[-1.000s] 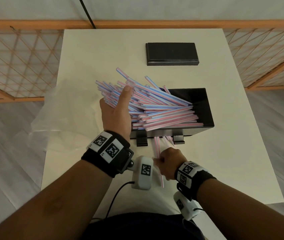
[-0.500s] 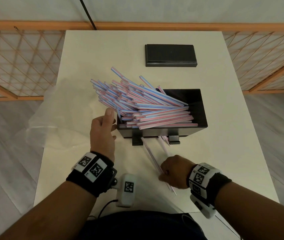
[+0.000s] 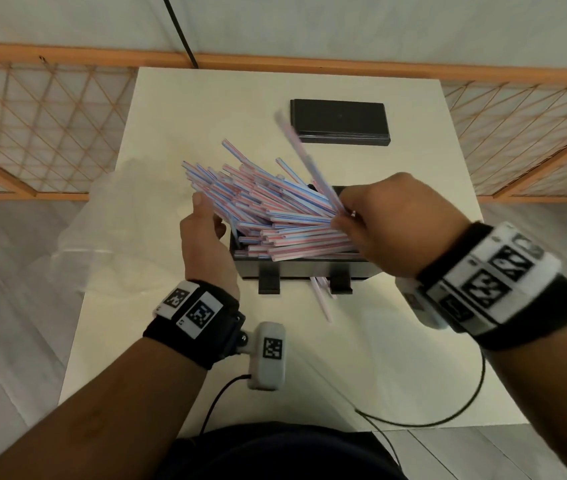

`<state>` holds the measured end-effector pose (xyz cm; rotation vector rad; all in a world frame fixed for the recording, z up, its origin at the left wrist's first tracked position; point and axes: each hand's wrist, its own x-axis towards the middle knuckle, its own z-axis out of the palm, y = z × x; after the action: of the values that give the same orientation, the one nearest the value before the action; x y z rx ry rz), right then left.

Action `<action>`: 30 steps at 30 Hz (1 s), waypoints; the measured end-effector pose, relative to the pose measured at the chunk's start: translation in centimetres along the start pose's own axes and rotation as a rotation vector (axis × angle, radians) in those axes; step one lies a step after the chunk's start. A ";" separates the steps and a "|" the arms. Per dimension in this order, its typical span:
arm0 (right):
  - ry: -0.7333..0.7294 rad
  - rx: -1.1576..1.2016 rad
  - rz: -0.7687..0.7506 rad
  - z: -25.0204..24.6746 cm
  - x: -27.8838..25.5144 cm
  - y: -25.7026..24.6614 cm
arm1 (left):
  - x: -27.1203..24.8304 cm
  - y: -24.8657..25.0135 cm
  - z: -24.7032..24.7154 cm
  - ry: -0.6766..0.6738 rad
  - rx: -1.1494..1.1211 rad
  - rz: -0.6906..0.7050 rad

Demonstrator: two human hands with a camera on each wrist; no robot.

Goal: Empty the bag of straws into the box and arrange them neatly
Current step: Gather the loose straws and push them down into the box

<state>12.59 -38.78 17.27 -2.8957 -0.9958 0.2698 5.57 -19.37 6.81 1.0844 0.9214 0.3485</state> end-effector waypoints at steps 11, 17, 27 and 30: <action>0.262 0.093 0.093 4.9 -1.3 -0.1 | -0.7 0.2 1.3 -0.229 0.110 0.259; -0.285 0.281 0.352 13.4 -4.3 -1.1 | 0.0 -0.7 1.4 -0.226 0.172 0.295; -0.206 0.463 0.729 19.1 -2.0 -2.7 | 0.6 -1.3 1.0 -0.262 0.184 0.276; -0.156 0.560 0.814 19.2 -1.7 -3.2 | 0.8 -1.3 0.9 -0.282 0.186 0.279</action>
<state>5.80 -37.19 -0.92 -2.5860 0.2883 0.6831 6.48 -20.02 5.44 1.3993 0.5594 0.3316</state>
